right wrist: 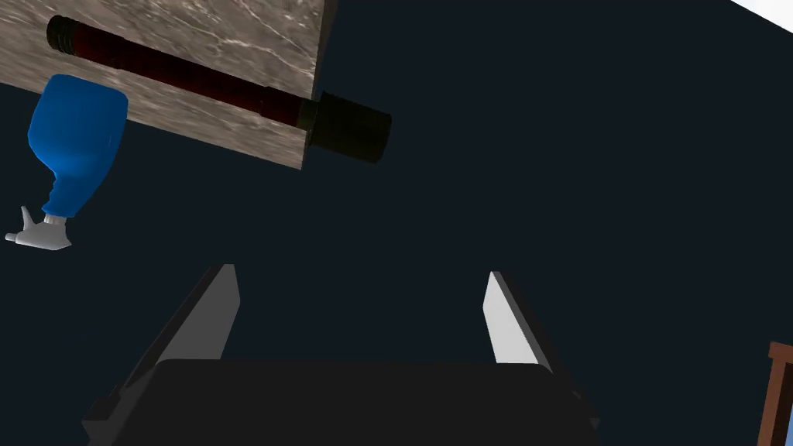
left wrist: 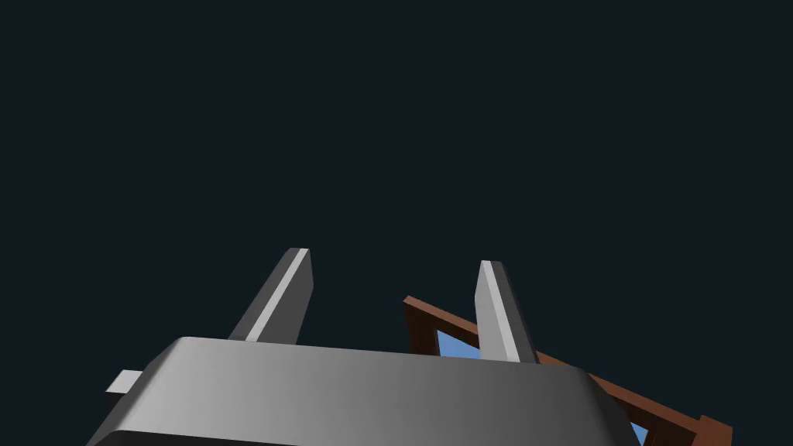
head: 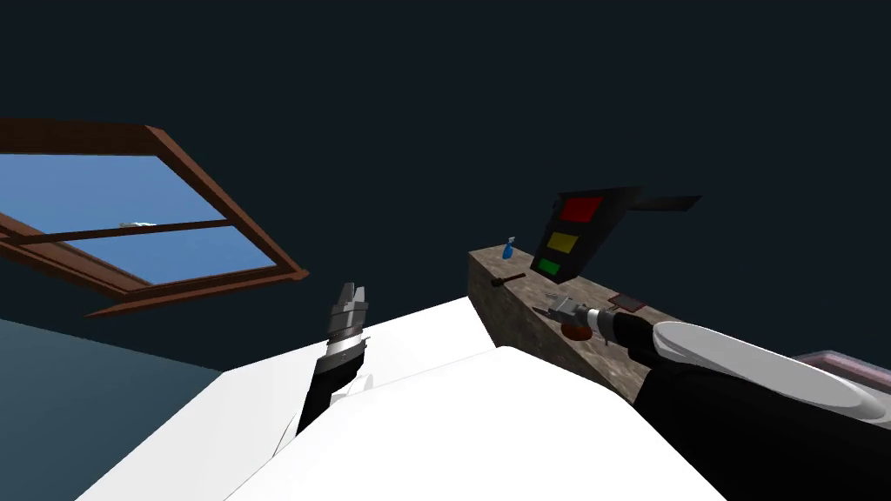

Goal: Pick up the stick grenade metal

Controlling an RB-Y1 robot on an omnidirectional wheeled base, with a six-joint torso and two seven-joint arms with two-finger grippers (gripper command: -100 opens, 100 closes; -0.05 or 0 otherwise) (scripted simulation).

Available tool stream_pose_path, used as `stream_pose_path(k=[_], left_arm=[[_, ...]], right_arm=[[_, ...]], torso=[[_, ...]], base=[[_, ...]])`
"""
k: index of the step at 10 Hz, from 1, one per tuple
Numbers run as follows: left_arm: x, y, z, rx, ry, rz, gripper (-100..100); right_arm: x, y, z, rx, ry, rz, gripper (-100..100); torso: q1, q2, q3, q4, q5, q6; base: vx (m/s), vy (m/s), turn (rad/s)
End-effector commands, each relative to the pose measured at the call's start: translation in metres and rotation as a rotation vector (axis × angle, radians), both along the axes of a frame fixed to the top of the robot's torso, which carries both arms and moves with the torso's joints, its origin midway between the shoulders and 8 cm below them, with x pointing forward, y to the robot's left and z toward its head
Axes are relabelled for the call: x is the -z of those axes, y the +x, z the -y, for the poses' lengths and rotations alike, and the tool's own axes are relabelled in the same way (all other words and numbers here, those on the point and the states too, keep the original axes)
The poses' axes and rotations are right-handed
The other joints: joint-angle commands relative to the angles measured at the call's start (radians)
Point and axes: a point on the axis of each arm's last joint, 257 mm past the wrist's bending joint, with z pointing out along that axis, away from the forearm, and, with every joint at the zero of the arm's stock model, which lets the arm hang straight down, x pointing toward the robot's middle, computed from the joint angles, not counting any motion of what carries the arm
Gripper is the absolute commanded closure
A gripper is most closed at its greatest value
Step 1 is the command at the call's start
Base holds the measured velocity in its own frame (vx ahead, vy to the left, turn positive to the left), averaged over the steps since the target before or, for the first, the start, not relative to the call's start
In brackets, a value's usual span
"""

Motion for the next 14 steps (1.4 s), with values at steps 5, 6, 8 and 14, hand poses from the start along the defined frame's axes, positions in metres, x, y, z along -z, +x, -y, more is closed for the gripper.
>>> stream_pose_path(k=[5,6,8,14], left_arm=[[0.0,0.0,0.0,0.0,0.0,0.0,0],[0.0,0.0,0.0,0.0,0.0,0.0,0],[0.0,0.0,0.0,0.0,0.0,0.0,0],[0.0,0.0,0.0,0.0,0.0,0.0,0]], right_arm=[[0.022,-0.031,0.045,-0.062,-0.213,-0.179,-100],[0.028,-0.042,0.056,-0.073,-0.256,-0.23,-100],[0.033,-0.052,0.067,-0.111,-0.322,-0.289,-100],[0.055,-0.096,0.102,-0.224,-0.499,-0.493,-100]], torso=[[0.0,-0.001,-0.001,0.0,0.0,0.0],[0.0,-0.002,-0.001,0.0,0.0,-0.001],[-0.001,-0.003,-0.002,-0.001,0.0,0.0],[-0.002,-0.005,-0.003,-0.001,0.0,-0.001]], base=[[0.004,-0.027,0.253],[0.02,-0.044,0.396],[0.024,-0.045,0.272],[0.035,-0.049,0.271]])
